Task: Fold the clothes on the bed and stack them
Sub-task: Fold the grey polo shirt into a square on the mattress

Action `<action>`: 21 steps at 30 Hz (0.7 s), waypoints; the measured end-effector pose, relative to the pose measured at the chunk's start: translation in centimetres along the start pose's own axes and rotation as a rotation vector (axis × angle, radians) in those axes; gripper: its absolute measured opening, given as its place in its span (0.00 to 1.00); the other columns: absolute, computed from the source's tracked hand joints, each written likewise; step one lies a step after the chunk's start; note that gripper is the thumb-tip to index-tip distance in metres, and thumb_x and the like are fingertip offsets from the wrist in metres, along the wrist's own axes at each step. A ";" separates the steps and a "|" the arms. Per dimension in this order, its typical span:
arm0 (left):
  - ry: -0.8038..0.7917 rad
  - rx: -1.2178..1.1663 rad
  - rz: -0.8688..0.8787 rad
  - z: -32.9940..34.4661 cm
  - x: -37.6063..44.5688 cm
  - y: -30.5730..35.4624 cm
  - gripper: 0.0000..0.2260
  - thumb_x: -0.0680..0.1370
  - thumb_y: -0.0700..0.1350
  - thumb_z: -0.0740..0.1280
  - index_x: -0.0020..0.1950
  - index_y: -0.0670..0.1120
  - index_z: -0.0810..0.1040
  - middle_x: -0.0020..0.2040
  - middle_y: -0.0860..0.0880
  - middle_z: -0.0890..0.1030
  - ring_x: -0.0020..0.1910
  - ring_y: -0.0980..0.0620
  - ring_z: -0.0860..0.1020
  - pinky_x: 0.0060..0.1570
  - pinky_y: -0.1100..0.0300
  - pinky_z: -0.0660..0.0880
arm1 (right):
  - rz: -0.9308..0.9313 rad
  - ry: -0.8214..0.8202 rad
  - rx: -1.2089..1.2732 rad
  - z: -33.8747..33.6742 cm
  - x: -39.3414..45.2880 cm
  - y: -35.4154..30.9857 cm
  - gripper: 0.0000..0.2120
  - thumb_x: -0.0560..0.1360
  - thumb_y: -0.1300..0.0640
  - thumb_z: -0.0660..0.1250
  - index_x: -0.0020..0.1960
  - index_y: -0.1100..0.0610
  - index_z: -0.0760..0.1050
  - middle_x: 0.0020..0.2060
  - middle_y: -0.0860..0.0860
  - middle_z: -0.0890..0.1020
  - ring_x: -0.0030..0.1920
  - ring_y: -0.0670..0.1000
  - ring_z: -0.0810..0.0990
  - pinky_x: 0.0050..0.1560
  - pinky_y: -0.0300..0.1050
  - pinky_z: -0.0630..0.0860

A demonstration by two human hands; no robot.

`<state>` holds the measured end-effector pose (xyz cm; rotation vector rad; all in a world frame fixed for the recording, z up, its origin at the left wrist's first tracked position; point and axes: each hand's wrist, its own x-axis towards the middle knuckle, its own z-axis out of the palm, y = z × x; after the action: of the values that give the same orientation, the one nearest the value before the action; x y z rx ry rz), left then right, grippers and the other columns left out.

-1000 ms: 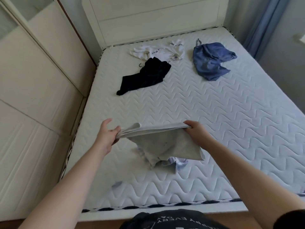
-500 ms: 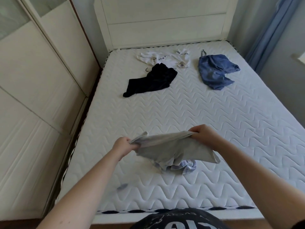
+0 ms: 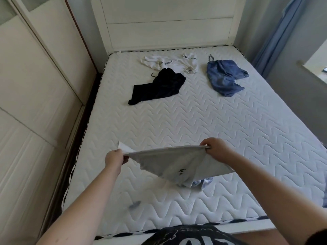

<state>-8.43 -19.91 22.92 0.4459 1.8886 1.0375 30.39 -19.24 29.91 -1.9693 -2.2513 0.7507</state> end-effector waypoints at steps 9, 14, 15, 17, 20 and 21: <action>-0.230 0.229 0.009 -2.0 1.6 -1.0 0.35 0.77 0.28 0.52 0.77 0.58 0.57 0.72 0.45 0.62 0.52 0.40 0.78 0.37 0.53 0.83 | 0.259 -0.132 -0.235 4.7 -2.1 4.5 0.11 0.82 0.56 0.55 0.53 0.55 0.76 0.52 0.55 0.81 0.52 0.56 0.78 0.44 0.44 0.69; -0.434 0.403 -0.130 -1.3 1.1 -3.0 0.17 0.81 0.35 0.53 0.58 0.47 0.79 0.64 0.37 0.75 0.33 0.45 0.81 0.25 0.63 0.77 | 0.314 -0.103 -0.108 6.0 -3.6 6.1 0.09 0.77 0.58 0.66 0.56 0.59 0.77 0.53 0.55 0.79 0.54 0.57 0.78 0.47 0.44 0.70; -0.438 0.437 -0.140 -1.1 1.0 -3.3 0.14 0.81 0.36 0.55 0.55 0.46 0.80 0.60 0.36 0.77 0.29 0.46 0.80 0.23 0.64 0.76 | 0.332 -0.080 -0.062 6.2 -3.9 6.5 0.09 0.78 0.56 0.65 0.54 0.60 0.77 0.52 0.56 0.80 0.52 0.57 0.78 0.45 0.44 0.69; -0.432 0.481 -0.151 -0.8 1.0 -3.9 0.12 0.81 0.37 0.57 0.54 0.45 0.79 0.52 0.37 0.79 0.26 0.47 0.81 0.23 0.63 0.75 | 0.343 -0.049 0.003 6.4 -4.5 7.3 0.12 0.80 0.51 0.62 0.49 0.60 0.77 0.47 0.56 0.81 0.49 0.57 0.77 0.44 0.45 0.68; -0.440 0.589 -0.111 -0.9 1.5 -4.9 0.08 0.80 0.39 0.60 0.50 0.42 0.79 0.45 0.39 0.81 0.33 0.48 0.82 0.29 0.60 0.77 | 0.282 -0.132 -0.006 6.0 -6.0 8.6 0.13 0.76 0.45 0.67 0.43 0.55 0.75 0.40 0.52 0.79 0.44 0.55 0.78 0.43 0.47 0.71; -0.421 0.625 -0.063 -0.9 1.7 -5.0 0.06 0.79 0.40 0.63 0.47 0.41 0.79 0.45 0.39 0.81 0.36 0.47 0.82 0.32 0.58 0.78 | 0.257 -0.186 -0.033 5.6 -6.7 9.0 0.14 0.73 0.44 0.71 0.43 0.55 0.76 0.40 0.52 0.80 0.43 0.55 0.78 0.43 0.47 0.72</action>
<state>-9.55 -22.17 18.18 0.8788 1.7888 0.2531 37.93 -26.73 23.23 -2.3251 -2.1395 0.9640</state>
